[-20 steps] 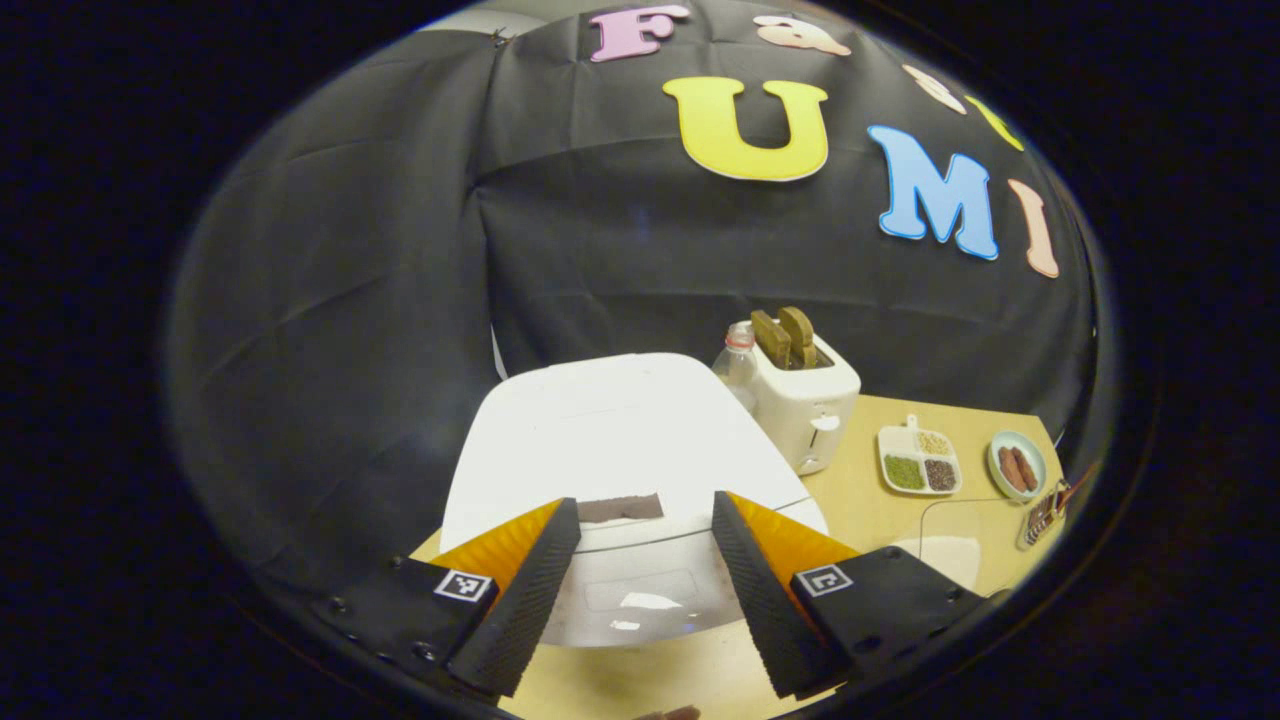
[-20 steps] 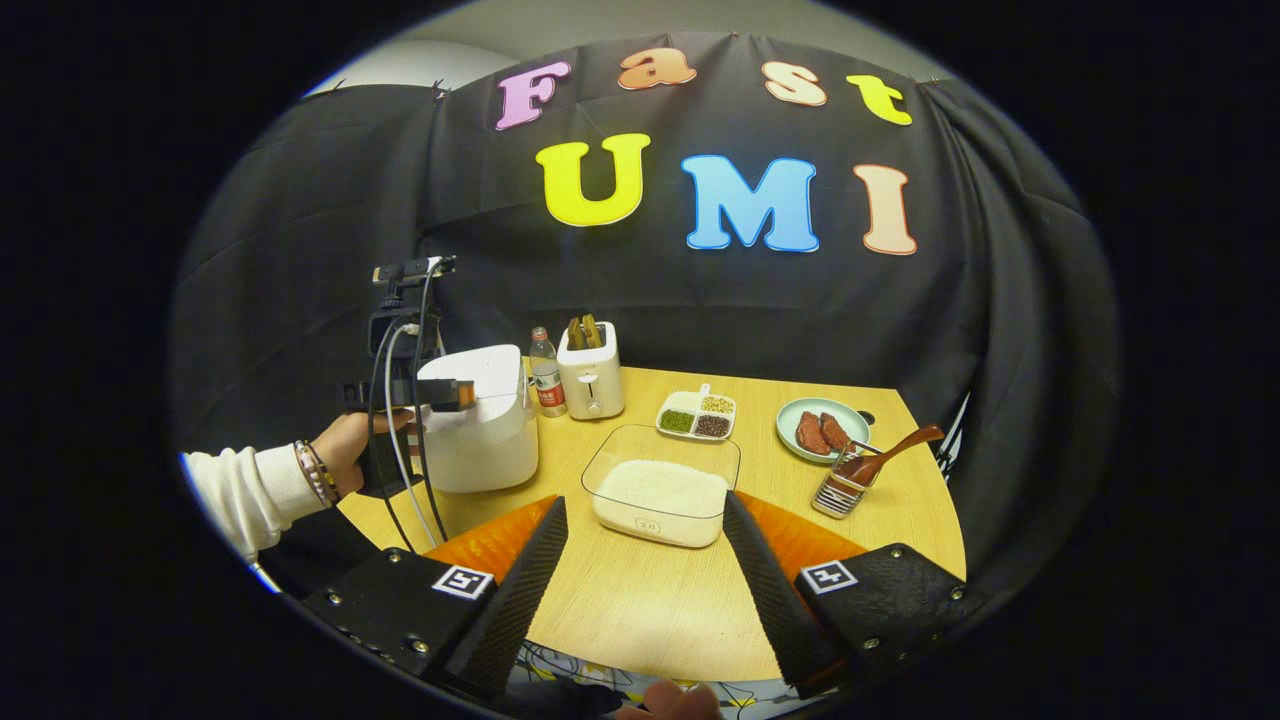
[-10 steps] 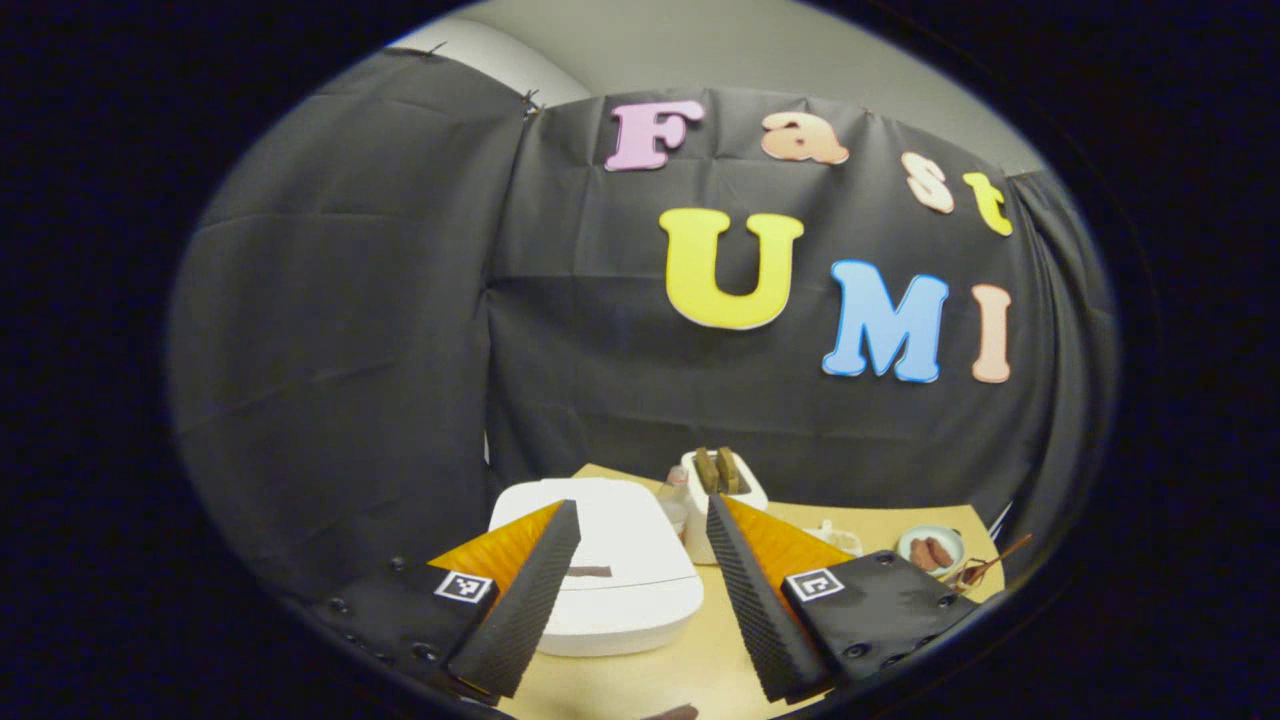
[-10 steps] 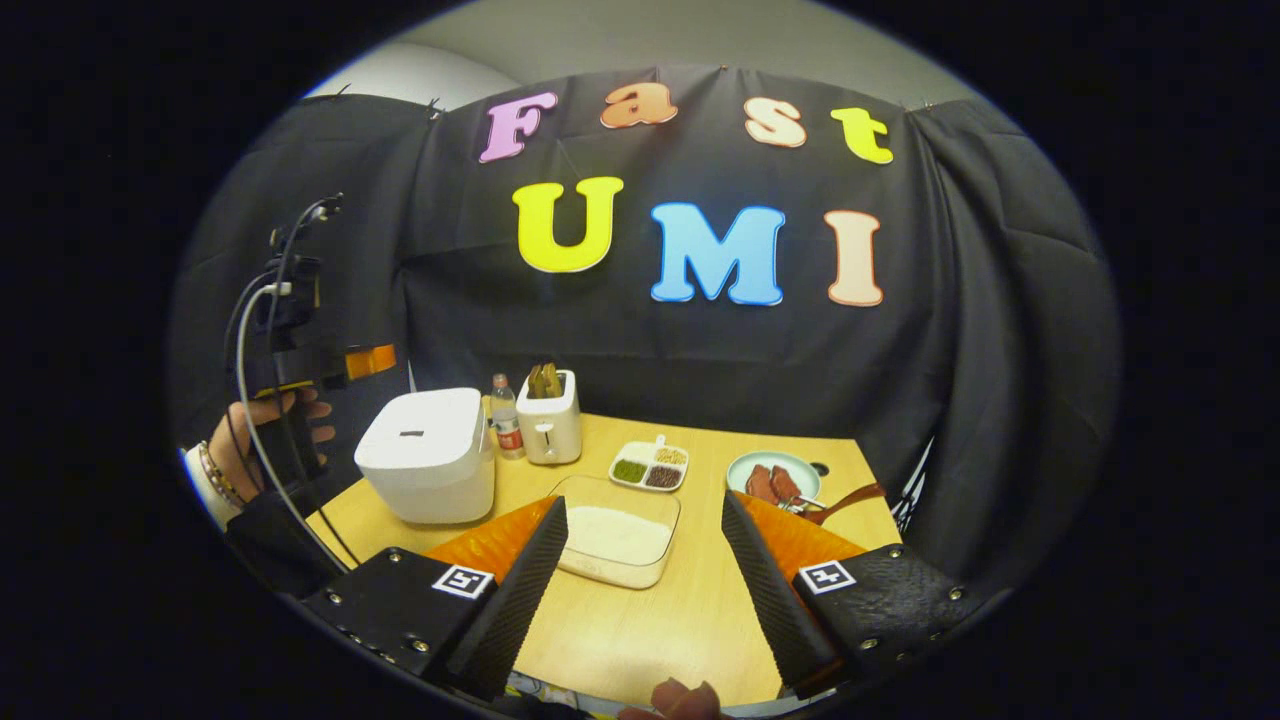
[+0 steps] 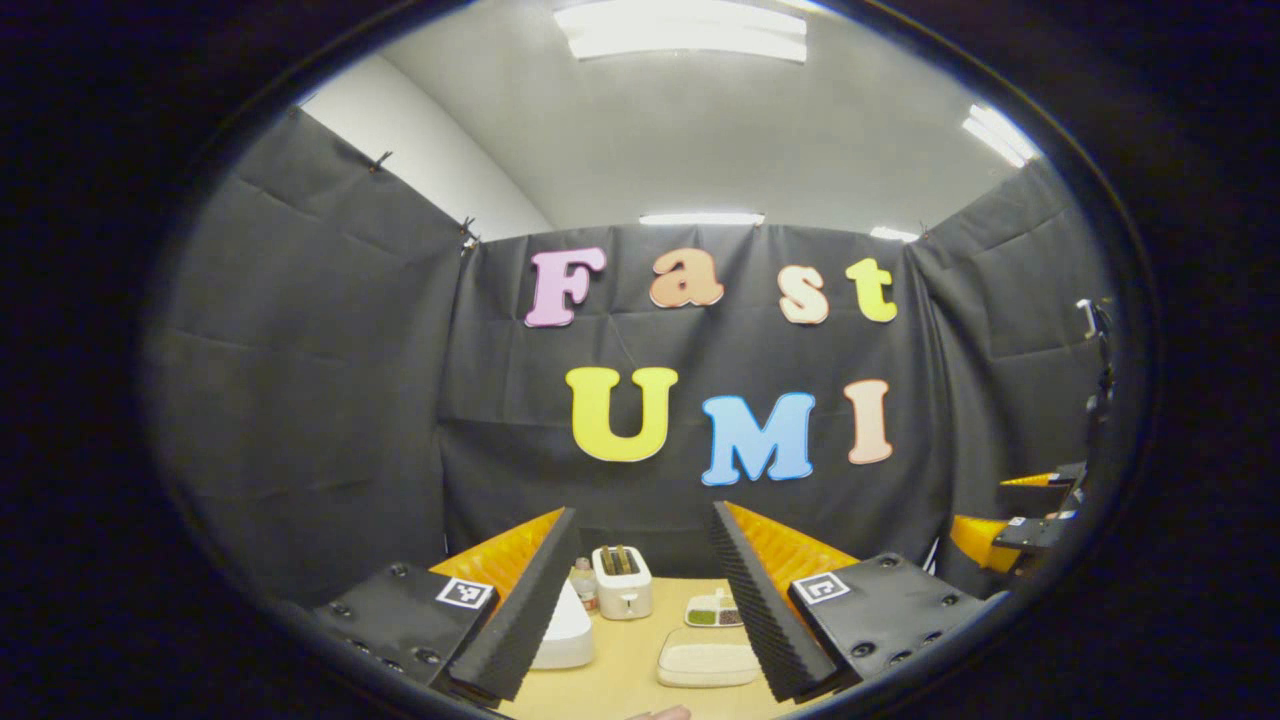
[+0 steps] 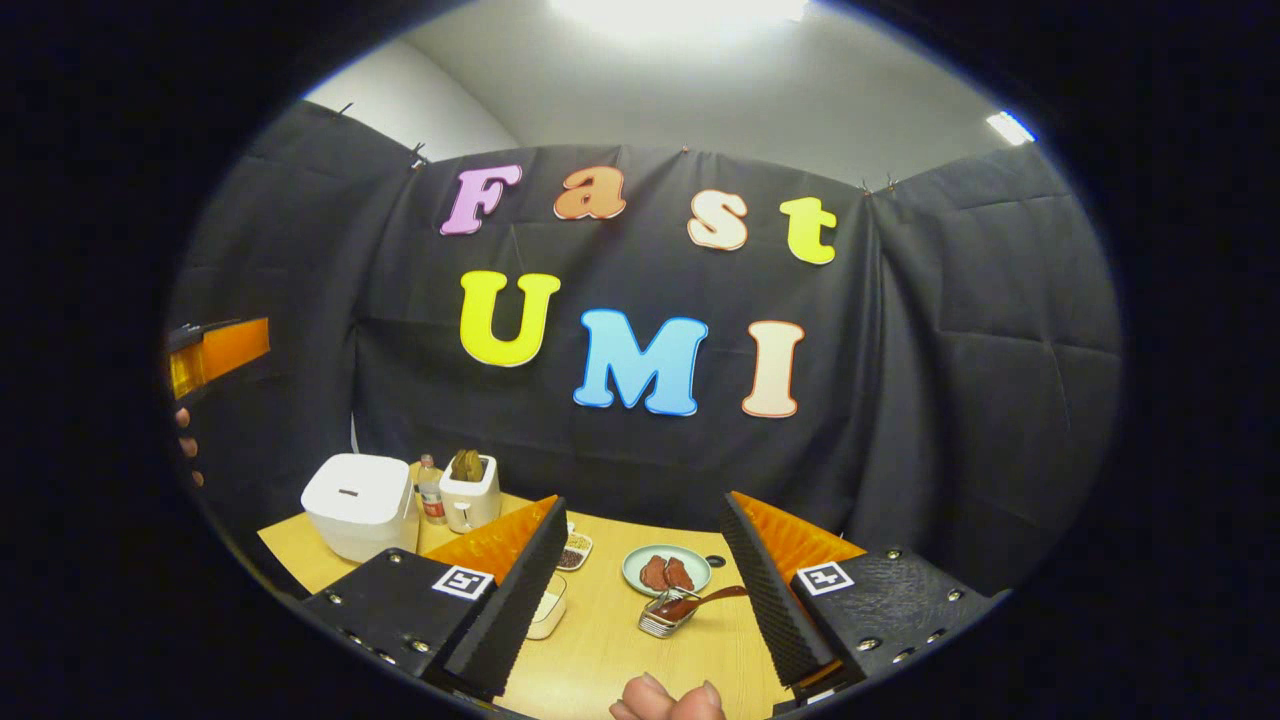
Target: Close the left gripper, press the button to open the rice cooker; take a wooden spoon from the chopstick holder with the right hand, scoop a spoonful of rice and pour it into the rice cooker, then put the wooden spoon back into the chopstick holder.
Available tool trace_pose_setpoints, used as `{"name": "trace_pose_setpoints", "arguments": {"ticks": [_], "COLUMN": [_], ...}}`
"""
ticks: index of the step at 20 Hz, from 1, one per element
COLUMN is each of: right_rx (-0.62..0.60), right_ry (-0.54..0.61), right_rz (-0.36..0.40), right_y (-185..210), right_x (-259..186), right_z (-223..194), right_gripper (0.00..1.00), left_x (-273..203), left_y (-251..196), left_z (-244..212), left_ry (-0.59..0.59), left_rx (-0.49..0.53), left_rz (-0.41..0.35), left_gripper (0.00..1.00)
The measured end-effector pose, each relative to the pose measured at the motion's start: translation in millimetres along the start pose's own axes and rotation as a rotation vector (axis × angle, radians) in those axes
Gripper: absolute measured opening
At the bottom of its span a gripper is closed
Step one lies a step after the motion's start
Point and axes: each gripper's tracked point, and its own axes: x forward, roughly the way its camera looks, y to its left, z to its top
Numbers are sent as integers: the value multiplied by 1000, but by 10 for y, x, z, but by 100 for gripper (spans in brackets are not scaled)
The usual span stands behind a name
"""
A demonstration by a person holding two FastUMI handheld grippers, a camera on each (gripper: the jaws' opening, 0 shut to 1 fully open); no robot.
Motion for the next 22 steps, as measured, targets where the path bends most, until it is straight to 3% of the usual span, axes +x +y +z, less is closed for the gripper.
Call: {"name": "trace_pose_setpoints", "arguments": {"ticks": [4, 8, 12, 15, 22], "right_rx": [64, 39, 84, 57, 60], "right_ry": [-94, -112, -124, -144, -145], "right_rz": [-40, -67, -50, -84, -69], "right_y": [-211, -206, -37, -82, 135], "right_x": [-239, -261, -296, -274, -190], "right_z": [451, 554, 663, 743, 814], "right_gripper": [94, 95, 95, 94, 94], "left_x": [-105, -60, 62, 139, 243], "left_y": [-294, -334, -120, -5, 113], "left_z": [193, 232, 184, 84, 201], "left_ry": [-26, -22, -12, 5, -39], "left_rx": [-12, -23, -51, -83, -32], "left_rz": [-71, -119, -112, -104, -107], "left_gripper": [95, 95, 94, 94, 92]}}
